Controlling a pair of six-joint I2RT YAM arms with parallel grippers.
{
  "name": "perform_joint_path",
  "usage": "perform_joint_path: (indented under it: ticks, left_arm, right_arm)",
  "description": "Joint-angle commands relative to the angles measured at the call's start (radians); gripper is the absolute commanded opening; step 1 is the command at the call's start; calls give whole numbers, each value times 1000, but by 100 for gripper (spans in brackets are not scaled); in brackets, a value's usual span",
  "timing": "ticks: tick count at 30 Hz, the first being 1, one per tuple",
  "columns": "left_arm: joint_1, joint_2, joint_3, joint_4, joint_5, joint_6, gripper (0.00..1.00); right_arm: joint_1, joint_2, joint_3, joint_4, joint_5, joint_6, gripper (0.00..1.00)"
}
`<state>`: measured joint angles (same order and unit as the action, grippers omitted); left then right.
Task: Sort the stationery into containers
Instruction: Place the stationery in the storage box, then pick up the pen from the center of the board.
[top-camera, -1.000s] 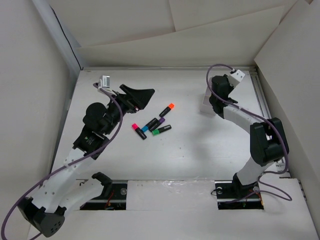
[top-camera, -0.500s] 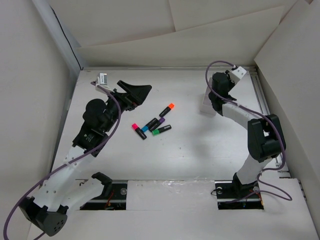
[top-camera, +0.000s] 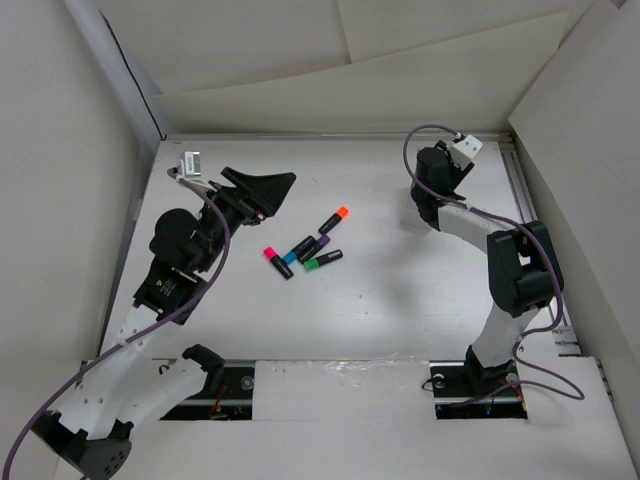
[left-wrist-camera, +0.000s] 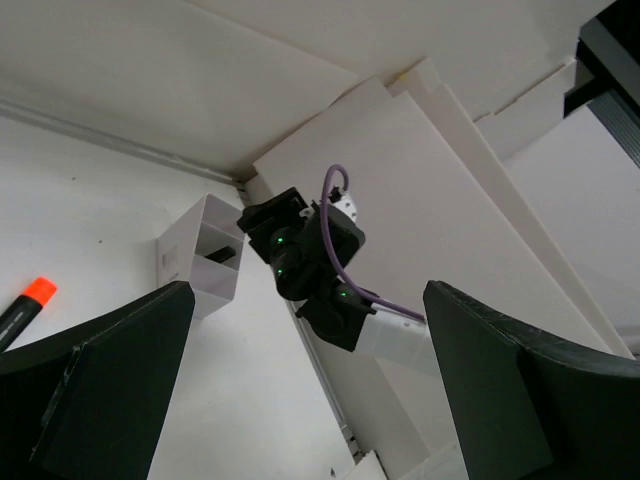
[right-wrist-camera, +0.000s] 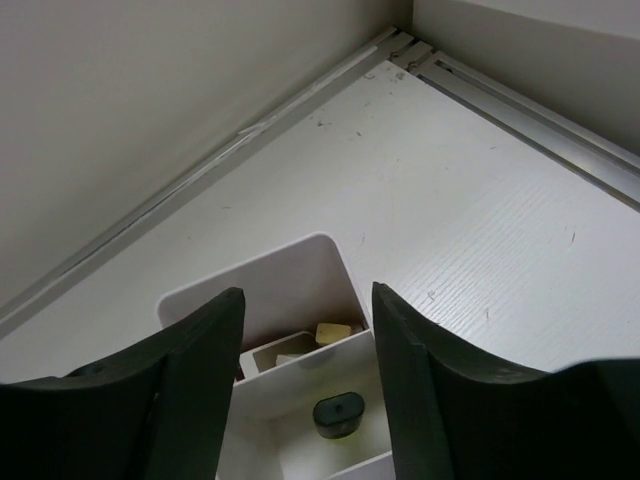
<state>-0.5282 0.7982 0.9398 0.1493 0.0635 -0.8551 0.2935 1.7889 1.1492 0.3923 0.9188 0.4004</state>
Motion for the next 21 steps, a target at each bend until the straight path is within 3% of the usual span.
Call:
perform_joint_path:
  ticks: [1,5,10,12,14,15,18,21]
  left_arm:
    - [2,-56,-13,104,50,27,100]
    - [2,-68,-47,116,50,18,100]
    - [2,-68,-125,107,1,30,100]
    - [2,-68,-159,116,-10,53,100]
    - [2,-54,-171,61,-53,70,97]
    - [2,-39,-206,61,-53,79,81]
    - [2,-10,-245,16,-80,88,58]
    - [2,38,-301,-22,-99,99,43]
  right_arm:
    - [15,-58,35,-3,-9,24,61]
    - [35,-127,1,-33,-32,34,70]
    - [129,-227,-32,-82,-151,54,71]
    - [160,-258,-32,-128,-236,54,65]
    - [205,-258,-32,-154,-375,63,51]
    - [229,-258,-32,-193,-473,81,29]
    - [268,-258,-61,-230,-592,104,2]
    - [320,-244,-74,-265,-737,114,0]
